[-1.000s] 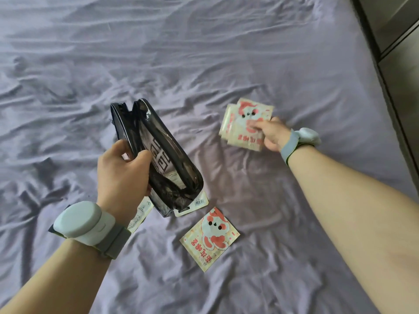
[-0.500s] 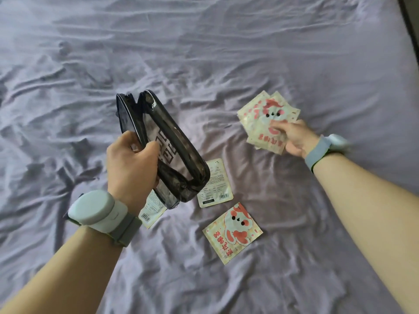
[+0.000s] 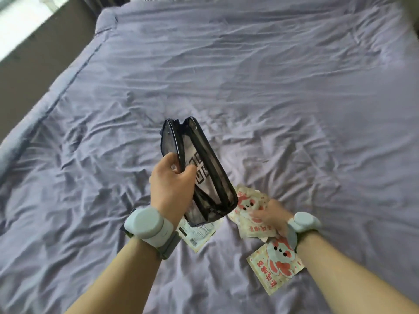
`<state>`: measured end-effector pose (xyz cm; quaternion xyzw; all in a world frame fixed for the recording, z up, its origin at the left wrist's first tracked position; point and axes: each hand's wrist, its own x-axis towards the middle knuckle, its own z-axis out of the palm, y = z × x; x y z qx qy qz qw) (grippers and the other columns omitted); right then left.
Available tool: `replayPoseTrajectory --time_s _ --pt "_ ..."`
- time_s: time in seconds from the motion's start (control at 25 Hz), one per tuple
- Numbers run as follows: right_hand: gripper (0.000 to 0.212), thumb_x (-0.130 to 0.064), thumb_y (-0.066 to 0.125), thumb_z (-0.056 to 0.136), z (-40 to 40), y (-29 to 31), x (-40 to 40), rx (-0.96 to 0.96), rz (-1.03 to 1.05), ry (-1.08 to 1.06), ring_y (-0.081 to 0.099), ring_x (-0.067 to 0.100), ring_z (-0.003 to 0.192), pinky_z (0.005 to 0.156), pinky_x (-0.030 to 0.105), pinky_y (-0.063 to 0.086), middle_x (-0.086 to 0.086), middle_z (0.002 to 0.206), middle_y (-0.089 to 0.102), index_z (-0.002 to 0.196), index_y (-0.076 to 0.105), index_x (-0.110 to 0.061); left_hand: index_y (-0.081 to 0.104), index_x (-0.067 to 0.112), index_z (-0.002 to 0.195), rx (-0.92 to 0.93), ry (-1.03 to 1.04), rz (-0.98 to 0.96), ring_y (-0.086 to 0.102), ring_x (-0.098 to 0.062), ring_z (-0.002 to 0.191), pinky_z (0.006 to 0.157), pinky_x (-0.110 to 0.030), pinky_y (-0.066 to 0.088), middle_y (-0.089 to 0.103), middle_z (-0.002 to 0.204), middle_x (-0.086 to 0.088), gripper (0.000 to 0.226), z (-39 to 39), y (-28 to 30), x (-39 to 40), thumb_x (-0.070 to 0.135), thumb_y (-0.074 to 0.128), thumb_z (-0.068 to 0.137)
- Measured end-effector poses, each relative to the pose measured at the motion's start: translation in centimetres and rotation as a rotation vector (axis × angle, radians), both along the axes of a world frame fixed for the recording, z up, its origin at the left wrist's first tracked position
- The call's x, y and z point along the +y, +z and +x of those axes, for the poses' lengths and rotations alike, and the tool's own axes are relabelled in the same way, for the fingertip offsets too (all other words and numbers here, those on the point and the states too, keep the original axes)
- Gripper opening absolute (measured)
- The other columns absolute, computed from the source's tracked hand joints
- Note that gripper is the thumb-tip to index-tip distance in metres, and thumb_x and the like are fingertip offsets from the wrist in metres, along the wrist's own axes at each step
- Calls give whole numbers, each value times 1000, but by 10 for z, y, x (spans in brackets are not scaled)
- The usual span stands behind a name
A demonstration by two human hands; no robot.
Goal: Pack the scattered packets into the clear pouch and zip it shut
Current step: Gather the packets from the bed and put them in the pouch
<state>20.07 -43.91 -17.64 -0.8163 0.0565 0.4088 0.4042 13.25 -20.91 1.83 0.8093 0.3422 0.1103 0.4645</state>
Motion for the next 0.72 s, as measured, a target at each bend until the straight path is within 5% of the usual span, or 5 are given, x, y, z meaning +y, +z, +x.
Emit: replayPoseTrajectory --time_s 0.12,0.24,0.32,0.6,0.72 --pt "14 -15 77 86 -4 35 15 -106 80 -129 71 21 80 74 37 59 0 81 72 94 66 -12 62 -1 94 -26 -5 -37 42 -22 56 50 -35 41 54 64 -8 21 -3 14 18 19 62 88" --pt "54 -11 83 83 0 79 43 -25 423 -212 77 28 97 77 44 64 5 107 78 126 54 -25 61 -1 94 -68 4 -76 42 -22 54 47 -35 40 51 62 -10 17 -12 24 41 15 60 90" --pt "47 -11 83 83 -4 92 64 6 486 -132 78 29 100 83 49 63 7 109 80 125 63 -19 62 -1 93 -99 22 -90 43 -22 54 48 -37 41 51 63 -13 17 -17 28 56 15 61 88" --pt "21 -14 78 89 -63 43 135 124 380 -415 77 31 89 81 46 63 17 107 79 109 74 -5 62 0 92 -146 107 -105 45 -23 55 49 -38 40 49 63 -16 19 -64 29 117 18 61 86" --pt "68 -35 88 68 -81 -22 141 101 233 -429 74 34 104 95 51 60 13 118 76 125 68 -5 65 3 92 -144 102 -130 48 -24 55 50 -37 41 55 63 -18 17 -82 25 130 19 61 85"
